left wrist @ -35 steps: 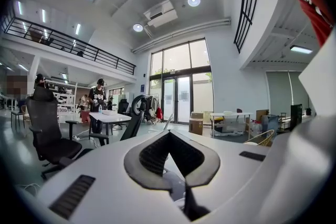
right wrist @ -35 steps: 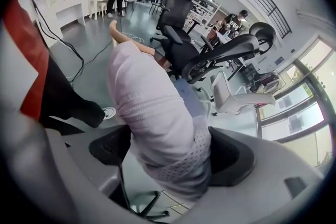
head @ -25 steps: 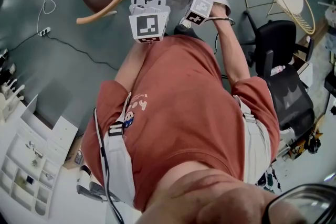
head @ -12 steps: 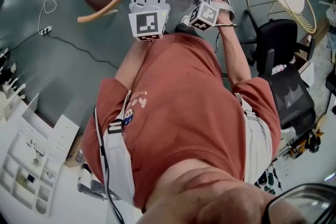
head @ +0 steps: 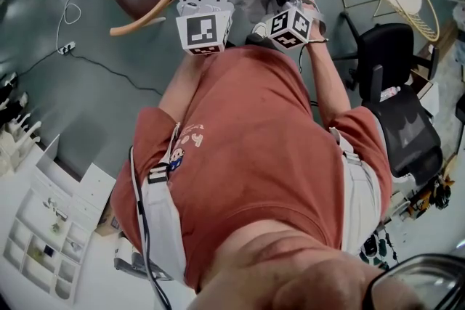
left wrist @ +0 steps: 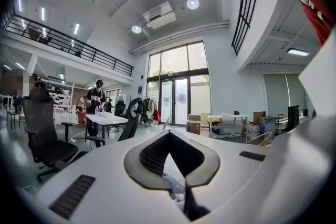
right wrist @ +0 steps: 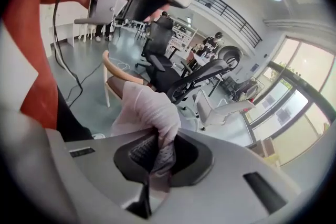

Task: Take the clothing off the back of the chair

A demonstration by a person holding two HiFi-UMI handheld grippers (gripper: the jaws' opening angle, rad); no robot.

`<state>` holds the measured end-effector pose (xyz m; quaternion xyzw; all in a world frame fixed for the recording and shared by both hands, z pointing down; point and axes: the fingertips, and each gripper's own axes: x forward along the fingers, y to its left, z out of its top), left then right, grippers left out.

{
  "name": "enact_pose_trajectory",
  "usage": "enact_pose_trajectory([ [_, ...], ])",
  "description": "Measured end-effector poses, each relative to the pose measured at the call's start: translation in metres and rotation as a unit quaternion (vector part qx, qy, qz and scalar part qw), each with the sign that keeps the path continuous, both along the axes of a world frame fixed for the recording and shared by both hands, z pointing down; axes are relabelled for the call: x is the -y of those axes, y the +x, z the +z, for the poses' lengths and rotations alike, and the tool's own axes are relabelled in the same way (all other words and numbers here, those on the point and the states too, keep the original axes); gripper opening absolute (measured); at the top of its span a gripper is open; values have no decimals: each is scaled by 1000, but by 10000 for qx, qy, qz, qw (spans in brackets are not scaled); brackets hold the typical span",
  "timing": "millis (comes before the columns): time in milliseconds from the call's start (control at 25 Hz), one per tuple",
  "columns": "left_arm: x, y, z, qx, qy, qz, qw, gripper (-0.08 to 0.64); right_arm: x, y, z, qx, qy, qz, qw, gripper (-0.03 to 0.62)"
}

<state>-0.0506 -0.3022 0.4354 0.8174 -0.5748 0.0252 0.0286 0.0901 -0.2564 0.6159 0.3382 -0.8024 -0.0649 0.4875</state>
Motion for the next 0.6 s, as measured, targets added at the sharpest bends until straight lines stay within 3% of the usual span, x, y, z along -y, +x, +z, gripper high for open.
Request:
enact_pose_trajectory([
  [240,4,10,-7,-32,50,112,9999,14,10,5,-32,1039,186,677,9921,41],
  [600,7,13,-32,-150,250,159,9994,14,28,20,-117,2089,916,1209,9661,41],
])
